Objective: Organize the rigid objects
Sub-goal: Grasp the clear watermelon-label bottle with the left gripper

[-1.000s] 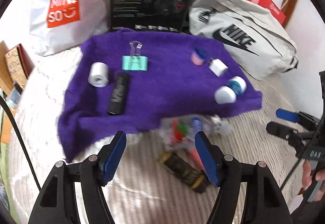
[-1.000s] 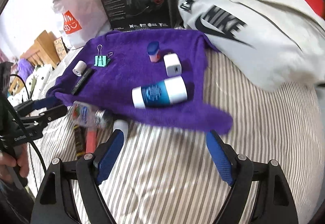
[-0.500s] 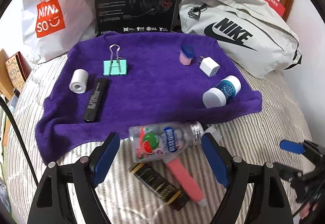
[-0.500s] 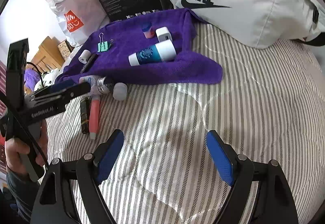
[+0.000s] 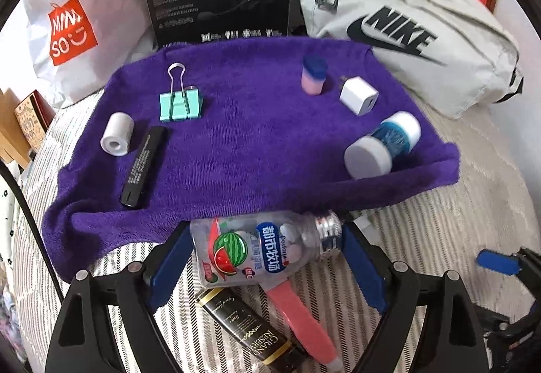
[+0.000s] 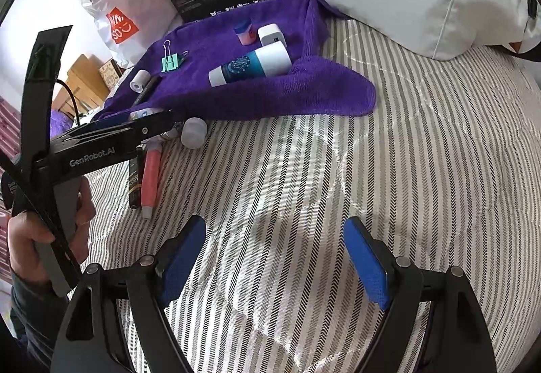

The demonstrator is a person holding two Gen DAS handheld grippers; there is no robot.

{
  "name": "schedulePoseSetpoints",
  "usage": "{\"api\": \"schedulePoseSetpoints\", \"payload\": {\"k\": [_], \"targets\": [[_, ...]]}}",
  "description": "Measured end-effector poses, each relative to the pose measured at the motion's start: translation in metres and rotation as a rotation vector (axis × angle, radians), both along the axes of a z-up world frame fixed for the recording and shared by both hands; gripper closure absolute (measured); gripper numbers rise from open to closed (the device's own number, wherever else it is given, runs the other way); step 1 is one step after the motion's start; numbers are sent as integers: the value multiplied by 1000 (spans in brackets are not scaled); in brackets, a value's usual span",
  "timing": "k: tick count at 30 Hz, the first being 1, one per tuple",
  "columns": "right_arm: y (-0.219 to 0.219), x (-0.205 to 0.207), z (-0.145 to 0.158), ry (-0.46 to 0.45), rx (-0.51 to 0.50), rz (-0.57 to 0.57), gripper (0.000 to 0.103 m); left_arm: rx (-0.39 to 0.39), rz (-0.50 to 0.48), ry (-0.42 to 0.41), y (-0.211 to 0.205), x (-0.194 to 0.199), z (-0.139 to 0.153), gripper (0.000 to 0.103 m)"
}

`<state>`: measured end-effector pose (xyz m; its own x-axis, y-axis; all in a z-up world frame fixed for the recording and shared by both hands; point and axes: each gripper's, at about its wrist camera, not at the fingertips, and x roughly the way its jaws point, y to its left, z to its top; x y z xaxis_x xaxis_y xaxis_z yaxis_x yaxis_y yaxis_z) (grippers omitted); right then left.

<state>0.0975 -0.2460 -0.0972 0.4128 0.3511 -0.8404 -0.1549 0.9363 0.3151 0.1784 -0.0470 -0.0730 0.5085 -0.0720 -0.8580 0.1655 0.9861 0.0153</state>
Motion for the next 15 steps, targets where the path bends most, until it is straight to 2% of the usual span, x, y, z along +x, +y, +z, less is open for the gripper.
{"api": "schedulePoseSetpoints", "payload": {"k": [9,15], "targets": [[-9,1,-4,10,13,-20,20,-59,-5,-36,10,-4,-1,19],[1,2,-3,4,-6,-9,20,-45,2,-54,27,-17,6,19]]}}
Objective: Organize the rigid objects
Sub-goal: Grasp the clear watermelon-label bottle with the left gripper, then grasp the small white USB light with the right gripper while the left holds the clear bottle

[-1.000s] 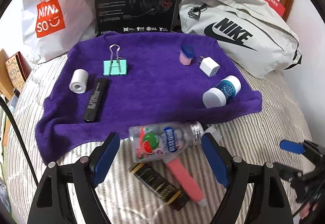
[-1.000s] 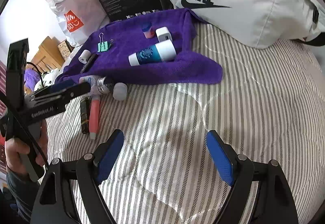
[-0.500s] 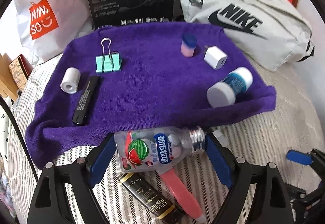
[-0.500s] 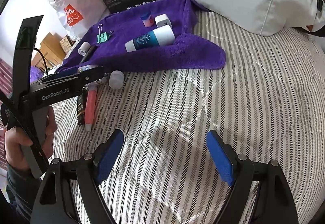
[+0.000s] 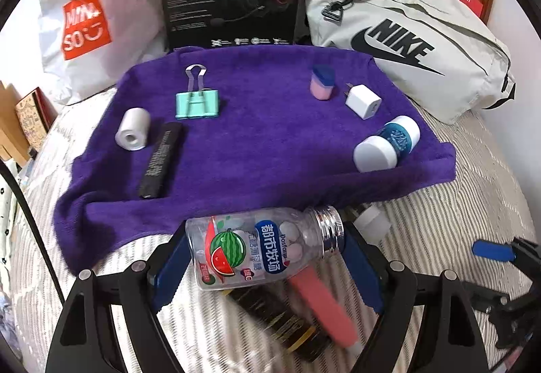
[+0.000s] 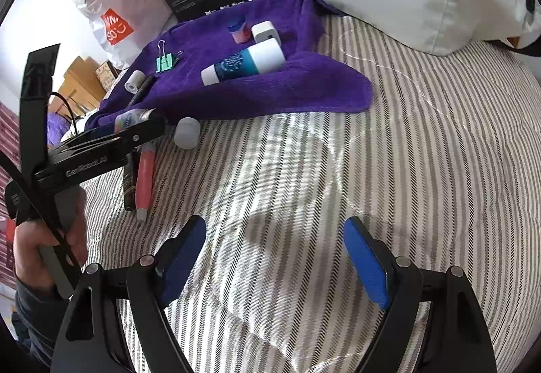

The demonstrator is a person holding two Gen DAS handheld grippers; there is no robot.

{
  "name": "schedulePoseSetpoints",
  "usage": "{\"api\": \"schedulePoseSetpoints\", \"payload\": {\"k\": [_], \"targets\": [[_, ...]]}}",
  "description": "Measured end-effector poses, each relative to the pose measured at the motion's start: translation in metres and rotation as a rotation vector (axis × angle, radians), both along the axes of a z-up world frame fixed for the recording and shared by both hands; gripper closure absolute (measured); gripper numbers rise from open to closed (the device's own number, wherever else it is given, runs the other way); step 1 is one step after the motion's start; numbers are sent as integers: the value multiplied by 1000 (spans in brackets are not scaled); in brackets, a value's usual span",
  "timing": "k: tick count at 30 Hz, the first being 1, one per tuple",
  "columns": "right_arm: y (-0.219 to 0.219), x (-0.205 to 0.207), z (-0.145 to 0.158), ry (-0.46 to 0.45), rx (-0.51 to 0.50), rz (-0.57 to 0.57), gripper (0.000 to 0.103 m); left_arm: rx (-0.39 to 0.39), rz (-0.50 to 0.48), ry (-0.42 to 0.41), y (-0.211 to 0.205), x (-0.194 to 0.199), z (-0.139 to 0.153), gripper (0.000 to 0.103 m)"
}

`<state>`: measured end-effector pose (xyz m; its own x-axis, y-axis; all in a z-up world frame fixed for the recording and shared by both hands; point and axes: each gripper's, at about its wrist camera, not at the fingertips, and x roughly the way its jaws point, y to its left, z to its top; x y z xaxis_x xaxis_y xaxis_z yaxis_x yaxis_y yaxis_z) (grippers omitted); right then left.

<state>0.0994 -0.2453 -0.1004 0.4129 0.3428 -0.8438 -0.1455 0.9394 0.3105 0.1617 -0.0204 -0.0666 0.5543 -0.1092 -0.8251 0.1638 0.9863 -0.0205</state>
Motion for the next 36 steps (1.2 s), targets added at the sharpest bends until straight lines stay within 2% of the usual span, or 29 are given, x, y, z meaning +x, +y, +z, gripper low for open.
{"api": "schedulePoseSetpoints", "payload": {"k": [9,13,18,20,23,29,31,34,36], "targets": [[33,17,2,-27,-20,48,20,0,79,-6,59,-13,4,19],[54,29,1,-54,-43,84,21,-26,117,-2,80,-20,3,19],[78,41,3,-120,-50,142,34,-25,125,-3,88,-24,2,19],[86,45,2,-126,-50,151,46,-31,134,-3,89,-24,2,19],[94,49,-1,-147,-78,156,53,-42,130,-5,91,-24,2,19],[109,45,-4,-210,-184,186,51,-58,114,-5,92,-24,-1,19],[114,40,-6,-257,-223,187,51,-69,106,-4,91,-25,-2,19],[112,40,-7,-278,-217,186,50,-77,98,-7,90,-25,-3,19],[113,42,-7,-274,-204,197,44,-81,98,-9,89,-24,-3,19]]}}
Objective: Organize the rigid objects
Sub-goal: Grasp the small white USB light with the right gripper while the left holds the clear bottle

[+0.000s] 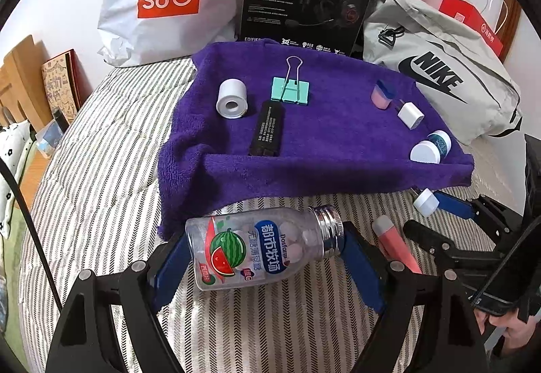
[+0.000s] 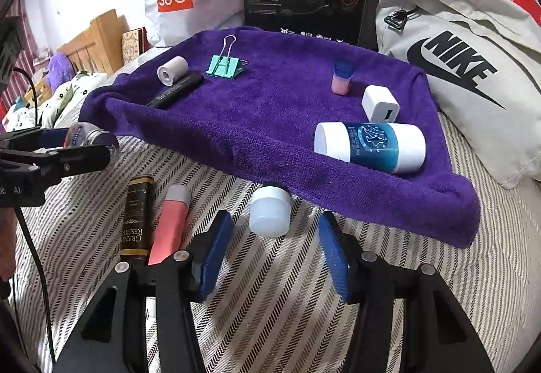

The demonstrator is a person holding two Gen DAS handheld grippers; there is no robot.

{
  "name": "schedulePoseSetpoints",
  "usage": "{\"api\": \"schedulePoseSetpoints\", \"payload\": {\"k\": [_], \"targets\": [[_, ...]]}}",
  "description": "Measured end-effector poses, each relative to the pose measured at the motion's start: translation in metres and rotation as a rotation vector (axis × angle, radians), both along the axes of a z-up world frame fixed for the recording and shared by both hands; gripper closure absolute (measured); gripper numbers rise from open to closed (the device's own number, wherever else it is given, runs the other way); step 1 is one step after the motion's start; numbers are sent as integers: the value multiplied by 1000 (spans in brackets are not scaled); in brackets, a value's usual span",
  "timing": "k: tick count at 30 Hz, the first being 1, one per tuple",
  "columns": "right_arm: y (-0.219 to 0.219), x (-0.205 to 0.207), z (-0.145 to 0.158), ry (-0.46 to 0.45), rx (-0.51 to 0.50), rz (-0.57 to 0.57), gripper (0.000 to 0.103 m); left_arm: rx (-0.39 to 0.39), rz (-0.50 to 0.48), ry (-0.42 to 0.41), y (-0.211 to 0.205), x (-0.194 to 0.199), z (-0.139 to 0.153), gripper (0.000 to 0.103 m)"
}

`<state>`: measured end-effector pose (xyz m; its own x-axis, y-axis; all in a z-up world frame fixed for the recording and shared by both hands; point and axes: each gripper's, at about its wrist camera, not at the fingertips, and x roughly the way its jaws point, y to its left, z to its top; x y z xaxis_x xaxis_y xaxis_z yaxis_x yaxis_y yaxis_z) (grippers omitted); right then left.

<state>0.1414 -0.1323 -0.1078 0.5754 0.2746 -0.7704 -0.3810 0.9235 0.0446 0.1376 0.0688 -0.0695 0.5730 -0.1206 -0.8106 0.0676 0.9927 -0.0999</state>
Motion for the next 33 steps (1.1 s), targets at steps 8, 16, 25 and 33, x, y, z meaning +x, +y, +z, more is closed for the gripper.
{"api": "schedulePoseSetpoints", "payload": {"k": [8,16,25,33], "targets": [[4,1,-1,-1,-22,9,25,-4,0,-13,2,0,-1,19],[1,5,-6,28,-32,-9,3,8,-9,1,-2,-4,0,19],[0,6,-7,32,-33,-18,1,24,-42,20,-11,-14,4,19],[0,5,-7,32,-33,-19,0,13,-31,27,-5,-17,3,19]]}}
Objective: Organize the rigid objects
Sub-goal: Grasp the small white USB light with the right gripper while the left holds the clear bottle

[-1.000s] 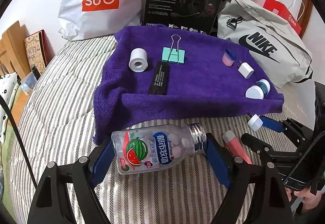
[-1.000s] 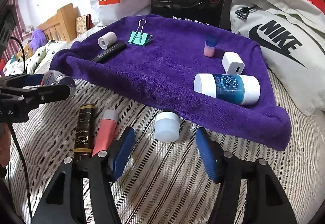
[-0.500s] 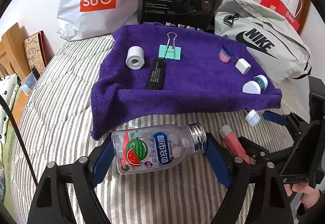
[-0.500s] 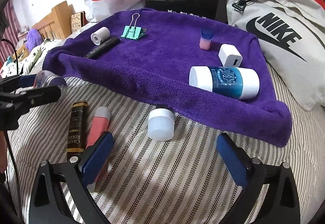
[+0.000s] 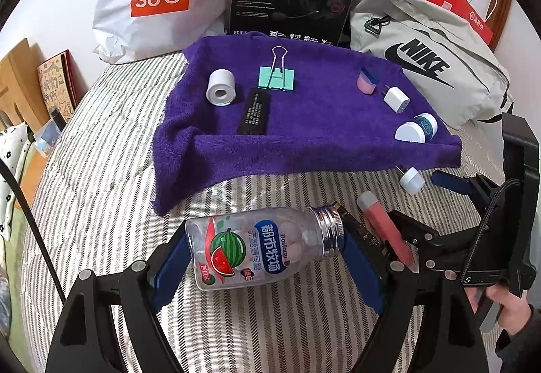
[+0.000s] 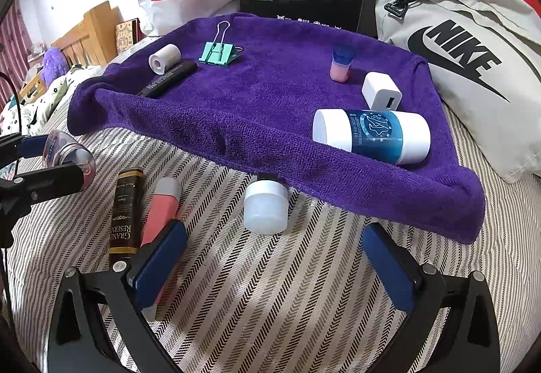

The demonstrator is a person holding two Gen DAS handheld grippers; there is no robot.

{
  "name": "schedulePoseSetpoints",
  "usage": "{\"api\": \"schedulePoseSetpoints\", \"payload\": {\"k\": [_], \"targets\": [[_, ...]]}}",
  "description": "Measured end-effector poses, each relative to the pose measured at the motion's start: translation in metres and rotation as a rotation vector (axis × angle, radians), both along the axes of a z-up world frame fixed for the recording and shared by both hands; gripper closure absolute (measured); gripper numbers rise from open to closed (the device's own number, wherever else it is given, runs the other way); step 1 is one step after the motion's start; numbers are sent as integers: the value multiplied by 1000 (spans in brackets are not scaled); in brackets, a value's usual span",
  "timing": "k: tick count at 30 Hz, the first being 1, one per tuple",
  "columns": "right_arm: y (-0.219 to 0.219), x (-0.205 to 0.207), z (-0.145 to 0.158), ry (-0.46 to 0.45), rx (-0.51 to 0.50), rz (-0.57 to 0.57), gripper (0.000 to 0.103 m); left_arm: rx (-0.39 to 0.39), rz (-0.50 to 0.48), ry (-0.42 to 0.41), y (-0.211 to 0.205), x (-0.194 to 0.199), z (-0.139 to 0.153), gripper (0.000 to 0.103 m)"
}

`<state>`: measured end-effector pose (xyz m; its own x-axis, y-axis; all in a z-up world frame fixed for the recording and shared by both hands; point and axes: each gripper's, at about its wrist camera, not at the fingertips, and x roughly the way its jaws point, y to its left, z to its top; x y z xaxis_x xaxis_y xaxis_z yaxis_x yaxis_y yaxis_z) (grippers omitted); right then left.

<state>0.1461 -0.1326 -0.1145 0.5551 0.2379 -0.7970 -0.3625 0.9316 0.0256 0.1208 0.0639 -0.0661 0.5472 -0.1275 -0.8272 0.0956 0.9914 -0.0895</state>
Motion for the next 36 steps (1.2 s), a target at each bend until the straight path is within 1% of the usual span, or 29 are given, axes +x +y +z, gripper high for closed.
{"api": "schedulePoseSetpoints", "payload": {"k": [11,19,32,33,36], "targets": [[0,1,0,3,3,1,0,1,-5,-14,3,-3,5,19],[0,1,0,3,3,1,0,-21,-11,-13,0,-2,4,19],[-2,1,1,5,16,2,0,11,-4,-25,-1,-2,6,19],[-2,1,1,5,20,4,1,16,-3,-25,-1,-1,7,19],[-3,-1,4,-4,37,18,7,24,-4,-30,-1,-1,7,19]]}}
